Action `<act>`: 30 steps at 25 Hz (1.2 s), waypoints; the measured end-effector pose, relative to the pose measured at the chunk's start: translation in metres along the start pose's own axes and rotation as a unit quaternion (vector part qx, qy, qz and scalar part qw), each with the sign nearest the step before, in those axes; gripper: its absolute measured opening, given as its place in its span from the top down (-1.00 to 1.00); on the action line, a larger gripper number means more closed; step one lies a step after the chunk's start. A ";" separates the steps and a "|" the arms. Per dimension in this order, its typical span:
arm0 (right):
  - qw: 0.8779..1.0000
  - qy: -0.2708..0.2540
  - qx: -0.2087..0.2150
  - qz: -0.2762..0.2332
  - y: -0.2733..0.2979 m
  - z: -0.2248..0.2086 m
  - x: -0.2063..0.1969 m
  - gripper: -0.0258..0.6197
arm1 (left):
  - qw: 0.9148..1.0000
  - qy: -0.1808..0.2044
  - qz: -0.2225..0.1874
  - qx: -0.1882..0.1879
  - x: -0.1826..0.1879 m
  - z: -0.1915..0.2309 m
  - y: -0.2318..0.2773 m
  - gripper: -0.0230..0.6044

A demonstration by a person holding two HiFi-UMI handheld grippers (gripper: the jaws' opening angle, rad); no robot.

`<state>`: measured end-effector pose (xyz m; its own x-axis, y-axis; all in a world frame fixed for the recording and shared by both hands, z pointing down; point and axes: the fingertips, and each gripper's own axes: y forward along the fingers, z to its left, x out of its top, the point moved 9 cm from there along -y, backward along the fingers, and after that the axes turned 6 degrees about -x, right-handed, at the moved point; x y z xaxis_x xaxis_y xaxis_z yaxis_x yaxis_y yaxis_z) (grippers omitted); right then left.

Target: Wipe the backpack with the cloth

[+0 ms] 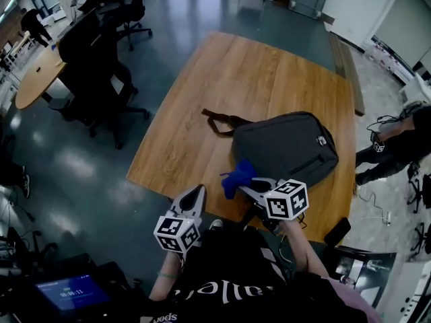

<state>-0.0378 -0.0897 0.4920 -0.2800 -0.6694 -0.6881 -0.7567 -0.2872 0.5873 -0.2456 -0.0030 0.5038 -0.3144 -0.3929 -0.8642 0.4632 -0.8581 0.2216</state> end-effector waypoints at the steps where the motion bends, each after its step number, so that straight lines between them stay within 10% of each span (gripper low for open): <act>1: 1.000 0.013 -0.004 -0.005 -0.007 0.002 -0.007 0.72 | 1.000 0.000 0.002 -0.005 0.000 -0.002 0.001 0.93; 16: 0.988 0.133 -0.070 -0.021 -0.073 0.009 -0.089 0.72 | 0.996 0.016 0.041 -0.078 -0.004 -0.016 0.031 0.93; 30: 0.987 -0.129 -0.047 -0.084 -0.034 -0.027 0.123 0.72 | 0.999 0.016 0.022 -0.044 0.002 -0.021 0.021 0.93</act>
<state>-0.0303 -0.1805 0.3984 -0.3061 -0.4138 -0.8574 -0.7498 -0.4502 0.4849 -0.2189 -0.0150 0.4975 -0.2660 -0.4177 -0.8688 0.5474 -0.8073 0.2205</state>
